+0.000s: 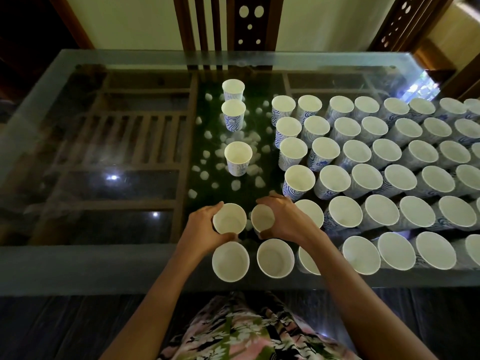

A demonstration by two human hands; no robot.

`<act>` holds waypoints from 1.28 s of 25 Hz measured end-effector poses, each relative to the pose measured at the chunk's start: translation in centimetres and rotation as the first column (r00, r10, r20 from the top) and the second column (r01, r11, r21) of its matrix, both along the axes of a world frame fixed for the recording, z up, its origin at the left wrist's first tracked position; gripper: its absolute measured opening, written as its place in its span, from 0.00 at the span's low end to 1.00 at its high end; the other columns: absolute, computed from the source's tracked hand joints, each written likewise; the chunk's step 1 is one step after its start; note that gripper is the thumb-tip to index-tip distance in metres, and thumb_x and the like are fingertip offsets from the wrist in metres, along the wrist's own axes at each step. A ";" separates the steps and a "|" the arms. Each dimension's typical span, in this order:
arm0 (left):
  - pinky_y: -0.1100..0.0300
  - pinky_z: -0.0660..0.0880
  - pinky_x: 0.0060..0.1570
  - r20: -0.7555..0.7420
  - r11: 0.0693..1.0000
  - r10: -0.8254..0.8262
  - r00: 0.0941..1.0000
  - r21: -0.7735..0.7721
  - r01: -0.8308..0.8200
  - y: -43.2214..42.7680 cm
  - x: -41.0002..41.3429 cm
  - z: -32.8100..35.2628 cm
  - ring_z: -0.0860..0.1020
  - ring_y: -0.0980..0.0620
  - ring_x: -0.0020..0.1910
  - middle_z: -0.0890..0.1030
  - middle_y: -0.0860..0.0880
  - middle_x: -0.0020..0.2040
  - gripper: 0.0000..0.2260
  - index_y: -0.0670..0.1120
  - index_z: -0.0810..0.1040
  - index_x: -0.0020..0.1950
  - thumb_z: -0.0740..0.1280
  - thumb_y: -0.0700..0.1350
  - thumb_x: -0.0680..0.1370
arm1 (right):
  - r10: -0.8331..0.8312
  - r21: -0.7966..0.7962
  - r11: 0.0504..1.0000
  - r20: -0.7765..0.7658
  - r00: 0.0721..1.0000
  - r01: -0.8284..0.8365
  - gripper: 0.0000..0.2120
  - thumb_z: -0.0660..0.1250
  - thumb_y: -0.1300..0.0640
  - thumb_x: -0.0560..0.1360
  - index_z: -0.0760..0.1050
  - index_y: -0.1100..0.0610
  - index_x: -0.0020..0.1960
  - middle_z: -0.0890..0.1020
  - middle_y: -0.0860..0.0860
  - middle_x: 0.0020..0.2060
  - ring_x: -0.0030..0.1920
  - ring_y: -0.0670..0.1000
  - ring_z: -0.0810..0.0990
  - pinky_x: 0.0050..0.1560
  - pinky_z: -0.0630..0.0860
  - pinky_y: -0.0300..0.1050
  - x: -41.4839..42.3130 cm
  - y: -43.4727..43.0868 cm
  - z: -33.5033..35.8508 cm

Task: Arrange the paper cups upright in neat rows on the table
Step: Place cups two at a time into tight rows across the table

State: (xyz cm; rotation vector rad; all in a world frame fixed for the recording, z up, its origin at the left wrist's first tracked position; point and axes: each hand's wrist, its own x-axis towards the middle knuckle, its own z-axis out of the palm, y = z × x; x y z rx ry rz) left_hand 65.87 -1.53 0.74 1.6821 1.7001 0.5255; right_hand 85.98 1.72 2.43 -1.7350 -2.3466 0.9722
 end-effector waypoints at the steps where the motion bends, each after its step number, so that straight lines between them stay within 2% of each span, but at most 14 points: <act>1: 0.55 0.70 0.61 0.002 1.000 0.000 1.000 -0.003 0.000 0.0 0.1 0.0 0.73 0.47 0.62 0.73 0.44 0.66 0.39 0.42 0.67 0.70 0.79 0.47 0.63 | 0.001 -0.003 1.000 0.000 1.000 -0.001 0.40 0.79 0.53 0.63 0.66 0.55 0.70 0.70 0.53 0.68 0.69 0.54 0.66 0.63 0.67 0.49 0.1 0.0 -0.1; 5: 0.54 0.71 0.61 0.016 0.999 0.032 0.999 0.010 -0.032 0.2 0.2 0.1 0.74 0.48 0.62 0.73 0.44 0.66 0.38 0.42 0.68 0.69 0.79 0.48 0.63 | -0.013 0.025 1.000 -0.020 1.000 0.013 0.39 0.77 0.52 0.65 0.64 0.54 0.71 0.67 0.51 0.69 0.69 0.53 0.65 0.63 0.67 0.47 0.4 0.1 0.3; 11: 0.54 0.70 0.62 0.030 0.998 0.050 0.998 0.033 -0.051 3.1 0.3 1.2 0.73 0.47 0.63 0.73 0.42 0.65 0.30 0.44 0.69 0.68 0.74 0.49 0.69 | -0.013 0.083 0.996 -0.060 0.998 0.018 0.28 0.72 0.53 0.71 0.68 0.57 0.68 0.71 0.53 0.66 0.65 0.54 0.70 0.62 0.68 0.44 -0.1 2.8 0.8; 14: 0.59 0.69 0.59 0.045 0.996 0.065 0.997 0.051 -0.068 6.4 0.2 1.7 0.73 0.47 0.62 0.74 0.42 0.64 0.28 0.42 0.70 0.68 0.73 0.47 0.70 | -0.050 0.125 0.990 -0.093 0.994 0.061 0.25 0.71 0.56 0.71 0.70 0.59 0.66 0.73 0.55 0.63 0.63 0.55 0.72 0.59 0.69 0.42 -1.5 5.6 1.2; 17: 0.63 0.66 0.57 -0.016 0.990 0.021 1.000 0.139 -0.019 10.3 0.3 1.1 0.74 0.46 0.61 0.76 0.42 0.63 0.28 0.41 0.72 0.65 0.74 0.47 0.69 | -0.076 0.158 0.984 -0.070 0.995 0.087 0.23 0.70 0.60 0.72 0.71 0.62 0.65 0.75 0.59 0.62 0.61 0.58 0.73 0.59 0.69 0.44 -3.1 8.6 1.4; 20: 0.57 0.64 0.64 -0.050 0.989 -0.054 0.997 0.134 0.061 14.4 0.7 0.1 0.69 0.45 0.66 0.72 0.42 0.66 0.34 0.40 0.69 0.68 0.76 0.50 0.67 | -0.144 0.174 0.974 -0.032 0.989 0.147 0.21 0.69 0.62 0.70 0.73 0.62 0.63 0.76 0.60 0.59 0.59 0.60 0.75 0.58 0.70 0.48 -3.9 11.7 1.1; 23: 0.59 0.58 0.67 -0.176 0.978 -0.187 0.966 0.056 0.200 17.7 1.2 -1.1 0.64 0.47 0.70 0.68 0.43 0.70 0.41 0.40 0.63 0.71 0.76 0.55 0.65 | -0.209 0.191 0.960 -0.007 0.978 0.207 0.19 0.69 0.62 0.70 0.74 0.63 0.60 0.77 0.61 0.56 0.57 0.61 0.75 0.55 0.73 0.52 -4.1 14.4 0.9; 26: 0.60 0.63 0.62 -0.202 0.963 -0.234 0.951 0.085 0.255 19.2 1.5 -2.1 0.70 0.49 0.64 0.75 0.46 0.63 0.32 0.45 0.70 0.64 0.74 0.57 0.65 | -0.256 0.224 0.941 -0.023 0.966 0.255 0.19 0.68 0.62 0.72 0.74 0.61 0.62 0.77 0.60 0.57 0.56 0.60 0.76 0.55 0.74 0.52 -4.1 15.9 0.8; 29: 0.60 0.66 0.57 -0.159 0.973 -0.188 0.969 0.105 0.206 20.8 0.6 -2.2 0.73 0.48 0.59 0.77 0.47 0.58 0.28 0.45 0.73 0.62 0.73 0.55 0.66 | -0.258 0.225 0.938 -0.048 0.965 0.262 0.18 0.68 0.62 0.72 0.74 0.61 0.62 0.77 0.59 0.57 0.56 0.60 0.76 0.56 0.74 0.51 -4.8 18.0 0.5; 32: 0.62 0.67 0.53 -0.110 0.981 -0.113 0.987 0.146 0.129 22.9 -0.8 -1.7 0.75 0.48 0.57 0.79 0.46 0.56 0.25 0.44 0.75 0.60 0.74 0.53 0.67 | -0.261 0.221 0.936 -0.086 0.962 0.274 0.23 0.69 0.58 0.72 0.71 0.60 0.65 0.75 0.57 0.60 0.58 0.57 0.75 0.55 0.69 0.40 -6.0 21.1 0.3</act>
